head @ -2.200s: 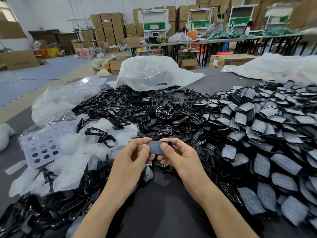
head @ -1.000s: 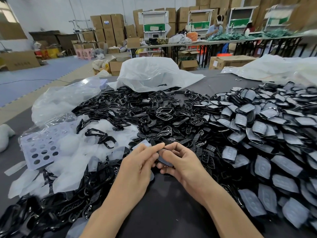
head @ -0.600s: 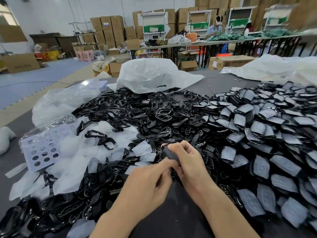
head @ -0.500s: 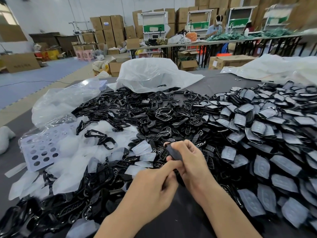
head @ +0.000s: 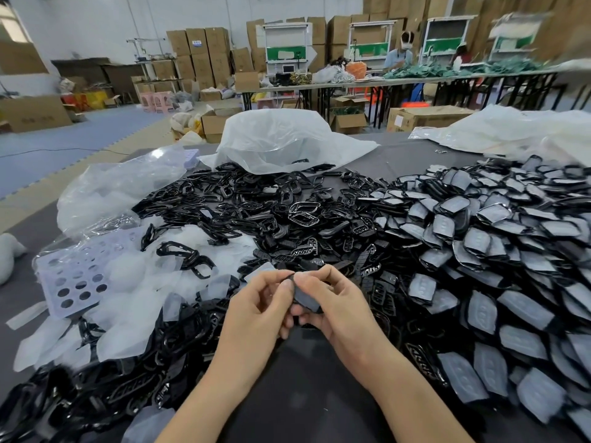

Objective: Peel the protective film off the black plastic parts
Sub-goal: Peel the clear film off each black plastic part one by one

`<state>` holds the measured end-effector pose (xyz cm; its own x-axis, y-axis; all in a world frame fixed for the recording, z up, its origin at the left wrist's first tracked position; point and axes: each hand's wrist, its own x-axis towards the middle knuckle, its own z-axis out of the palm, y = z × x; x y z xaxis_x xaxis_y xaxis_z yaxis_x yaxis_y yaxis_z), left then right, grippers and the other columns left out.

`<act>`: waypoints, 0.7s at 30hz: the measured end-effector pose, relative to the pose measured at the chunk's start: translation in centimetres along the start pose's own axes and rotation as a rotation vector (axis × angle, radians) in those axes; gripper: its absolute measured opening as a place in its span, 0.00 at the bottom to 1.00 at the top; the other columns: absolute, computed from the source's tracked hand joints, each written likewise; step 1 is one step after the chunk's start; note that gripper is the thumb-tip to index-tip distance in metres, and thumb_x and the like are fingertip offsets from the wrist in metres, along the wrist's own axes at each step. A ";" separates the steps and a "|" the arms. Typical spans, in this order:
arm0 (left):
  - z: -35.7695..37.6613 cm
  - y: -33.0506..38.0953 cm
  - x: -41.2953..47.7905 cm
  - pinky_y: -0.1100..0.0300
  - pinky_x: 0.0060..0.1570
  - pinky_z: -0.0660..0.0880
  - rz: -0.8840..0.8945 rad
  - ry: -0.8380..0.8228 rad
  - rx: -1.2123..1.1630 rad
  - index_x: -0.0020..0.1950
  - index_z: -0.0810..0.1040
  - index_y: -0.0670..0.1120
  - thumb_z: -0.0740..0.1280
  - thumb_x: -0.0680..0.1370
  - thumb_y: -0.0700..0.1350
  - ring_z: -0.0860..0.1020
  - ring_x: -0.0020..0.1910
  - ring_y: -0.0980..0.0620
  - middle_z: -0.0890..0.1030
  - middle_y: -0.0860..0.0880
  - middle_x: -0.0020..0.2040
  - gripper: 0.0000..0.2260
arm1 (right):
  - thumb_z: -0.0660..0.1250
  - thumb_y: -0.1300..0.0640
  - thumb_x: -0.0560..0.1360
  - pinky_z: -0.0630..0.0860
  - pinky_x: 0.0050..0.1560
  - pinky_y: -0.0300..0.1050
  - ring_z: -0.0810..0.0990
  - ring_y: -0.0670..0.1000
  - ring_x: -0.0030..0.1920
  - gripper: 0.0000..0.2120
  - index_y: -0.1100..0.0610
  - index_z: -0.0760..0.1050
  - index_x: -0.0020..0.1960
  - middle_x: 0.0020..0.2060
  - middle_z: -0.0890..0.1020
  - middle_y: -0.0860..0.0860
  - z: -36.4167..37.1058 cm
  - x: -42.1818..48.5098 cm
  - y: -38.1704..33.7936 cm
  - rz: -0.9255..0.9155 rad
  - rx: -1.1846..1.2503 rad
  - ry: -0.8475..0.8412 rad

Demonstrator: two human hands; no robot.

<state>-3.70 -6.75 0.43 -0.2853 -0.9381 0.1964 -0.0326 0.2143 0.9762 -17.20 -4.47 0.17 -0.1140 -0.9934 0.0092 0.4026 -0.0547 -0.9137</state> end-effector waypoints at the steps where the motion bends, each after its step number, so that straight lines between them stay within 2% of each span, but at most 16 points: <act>1: -0.1 0.0 0.1 0.64 0.28 0.72 0.001 0.021 0.002 0.48 0.82 0.55 0.65 0.81 0.44 0.74 0.27 0.55 0.77 0.49 0.29 0.08 | 0.75 0.54 0.74 0.78 0.34 0.41 0.81 0.50 0.33 0.05 0.49 0.81 0.39 0.36 0.83 0.54 0.0 -0.1 0.1 -0.022 -0.041 -0.001; 2: -0.3 0.0 0.2 0.64 0.27 0.72 0.004 0.053 0.005 0.47 0.82 0.55 0.65 0.81 0.44 0.73 0.26 0.54 0.77 0.49 0.28 0.09 | 0.74 0.54 0.74 0.78 0.35 0.41 0.82 0.50 0.33 0.04 0.48 0.82 0.41 0.37 0.84 0.52 0.1 -0.2 0.0 -0.043 -0.086 -0.005; 4: -0.7 -0.1 0.4 0.65 0.25 0.70 0.015 0.114 0.022 0.47 0.81 0.52 0.65 0.81 0.42 0.71 0.24 0.55 0.75 0.49 0.26 0.08 | 0.71 0.57 0.77 0.78 0.35 0.40 0.82 0.48 0.32 0.09 0.43 0.83 0.46 0.37 0.85 0.49 0.0 -0.5 0.0 -0.097 -0.240 -0.026; 7: -1.2 -0.3 0.5 0.66 0.23 0.68 0.042 0.152 0.056 0.49 0.81 0.50 0.65 0.81 0.42 0.71 0.23 0.55 0.75 0.49 0.25 0.06 | 0.68 0.56 0.80 0.76 0.34 0.38 0.80 0.46 0.30 0.14 0.34 0.79 0.55 0.37 0.86 0.50 -0.2 -1.1 -0.1 -0.149 -0.496 -0.060; 11: -0.5 0.2 0.2 0.63 0.25 0.71 0.021 0.099 -0.082 0.54 0.81 0.52 0.65 0.80 0.46 0.73 0.28 0.53 0.79 0.48 0.33 0.06 | 0.67 0.55 0.81 0.75 0.32 0.38 0.79 0.46 0.29 0.14 0.35 0.78 0.58 0.35 0.85 0.52 -1.2 -1.2 -1.5 -0.186 -0.581 -0.015; 13: -0.2 0.4 -0.1 0.62 0.26 0.71 0.002 0.050 -0.174 0.55 0.80 0.57 0.65 0.77 0.52 0.74 0.30 0.52 0.81 0.47 0.38 0.09 | 0.67 0.56 0.81 0.78 0.34 0.37 0.81 0.47 0.31 0.13 0.40 0.78 0.60 0.37 0.86 0.52 -3.0 -0.3 -4.2 -0.271 -0.518 0.146; 15: 0.0 0.6 -0.2 0.61 0.28 0.71 0.005 0.026 -0.165 0.54 0.80 0.61 0.64 0.76 0.54 0.75 0.32 0.51 0.81 0.47 0.39 0.09 | 0.66 0.55 0.81 0.80 0.36 0.37 0.84 0.47 0.34 0.15 0.43 0.75 0.65 0.39 0.87 0.53 -6.0 1.0 -8.3 -0.393 -0.390 0.420; 17: 0.0 0.5 -0.1 0.61 0.27 0.71 0.008 0.033 -0.133 0.53 0.80 0.61 0.62 0.79 0.52 0.75 0.32 0.51 0.81 0.47 0.39 0.08 | 0.65 0.53 0.81 0.80 0.37 0.39 0.85 0.47 0.35 0.25 0.49 0.64 0.76 0.41 0.87 0.55 -8.9 2.2 -12.1 -0.469 -0.297 0.669; 19: 0.0 0.4 0.2 0.61 0.27 0.71 0.006 0.040 -0.090 0.54 0.80 0.58 0.61 0.82 0.46 0.75 0.32 0.51 0.81 0.47 0.38 0.10 | 0.65 0.50 0.82 0.80 0.38 0.43 0.85 0.49 0.35 0.36 0.50 0.49 0.81 0.43 0.86 0.56 -10.7 2.8 -13.7 -0.439 -0.256 0.784; 21: -0.3 0.7 1.1 0.62 0.30 0.73 0.039 0.041 0.014 0.57 0.78 0.56 0.60 0.83 0.45 0.77 0.33 0.52 0.81 0.49 0.39 0.10 | 0.64 0.50 0.82 0.80 0.36 0.42 0.86 0.49 0.35 0.36 0.48 0.46 0.82 0.44 0.85 0.55 -11.0 3.4 -13.0 -0.392 -0.354 0.793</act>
<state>-3.73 -7.69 1.31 -0.2472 -0.9392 0.2383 -0.0361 0.2547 0.9663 -32.83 -5.99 7.64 -0.8178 -0.5461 0.1815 -0.0786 -0.2063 -0.9753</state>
